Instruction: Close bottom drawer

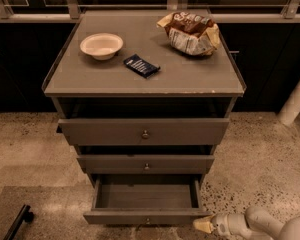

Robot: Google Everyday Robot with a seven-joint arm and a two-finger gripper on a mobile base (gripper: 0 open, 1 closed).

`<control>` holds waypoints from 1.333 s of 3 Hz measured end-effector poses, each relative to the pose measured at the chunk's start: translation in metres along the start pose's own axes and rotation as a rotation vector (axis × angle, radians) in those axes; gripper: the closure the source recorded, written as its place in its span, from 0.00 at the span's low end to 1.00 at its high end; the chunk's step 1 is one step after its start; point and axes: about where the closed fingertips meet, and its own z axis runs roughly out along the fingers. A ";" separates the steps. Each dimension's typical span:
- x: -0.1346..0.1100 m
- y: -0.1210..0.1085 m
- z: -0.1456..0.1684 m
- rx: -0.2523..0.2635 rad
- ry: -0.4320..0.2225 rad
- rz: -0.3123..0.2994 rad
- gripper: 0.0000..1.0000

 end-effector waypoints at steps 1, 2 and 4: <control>-0.007 -0.010 0.018 -0.002 0.007 -0.033 1.00; -0.006 -0.010 0.018 -0.002 0.007 -0.033 1.00; -0.036 -0.024 0.040 0.019 -0.011 -0.098 1.00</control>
Offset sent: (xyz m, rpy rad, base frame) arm 0.0630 0.0282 -0.0226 -0.0181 -0.1192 0.0902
